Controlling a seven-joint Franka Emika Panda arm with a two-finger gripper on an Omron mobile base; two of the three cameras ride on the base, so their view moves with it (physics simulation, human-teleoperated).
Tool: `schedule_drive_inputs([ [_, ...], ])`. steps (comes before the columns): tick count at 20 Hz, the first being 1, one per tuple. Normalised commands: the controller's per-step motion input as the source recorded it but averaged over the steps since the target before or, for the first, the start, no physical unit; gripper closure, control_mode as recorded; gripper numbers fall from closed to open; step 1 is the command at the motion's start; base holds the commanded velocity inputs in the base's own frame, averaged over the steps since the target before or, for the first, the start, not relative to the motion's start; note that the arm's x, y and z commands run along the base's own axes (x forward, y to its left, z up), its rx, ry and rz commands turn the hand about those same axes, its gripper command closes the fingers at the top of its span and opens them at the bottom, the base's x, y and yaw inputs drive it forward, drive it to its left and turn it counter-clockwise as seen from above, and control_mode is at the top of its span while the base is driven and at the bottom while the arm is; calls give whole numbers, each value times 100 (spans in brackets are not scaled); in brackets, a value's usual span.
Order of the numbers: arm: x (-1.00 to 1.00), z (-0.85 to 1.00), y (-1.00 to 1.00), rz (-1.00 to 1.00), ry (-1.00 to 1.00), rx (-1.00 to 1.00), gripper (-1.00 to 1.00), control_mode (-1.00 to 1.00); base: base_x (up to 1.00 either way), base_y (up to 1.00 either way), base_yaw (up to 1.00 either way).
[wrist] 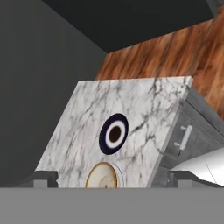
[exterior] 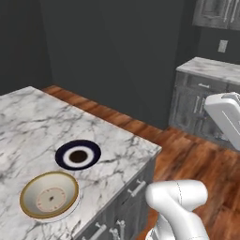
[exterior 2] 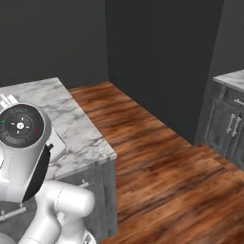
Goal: Move the bowls from the cabinet to the plates on the dining table.
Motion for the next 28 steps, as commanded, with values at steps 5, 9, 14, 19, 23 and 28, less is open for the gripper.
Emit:
schedule_drive_inputs([
  [5, 0, 0, 0, 0, 0, 0, -100, 100, 1, 7, -21],
  [9, 0, 0, 0, 0, 0, 0, -100, 100, 0, 8, -22],
  [14, 0, 0, 0, 0, 0, 0, -100, 100, 0, 8, -22],
  [19, 0, 0, 0, 0, 0, 0, -100, 100, 0, 7, -22],
  [23, 0, 0, 0, 0, 0, 0, -100, 100, 0, 7, -22],
  [28, 0, 0, 0, 0, 0, 0, -100, 100, 0, 8, -22],
])
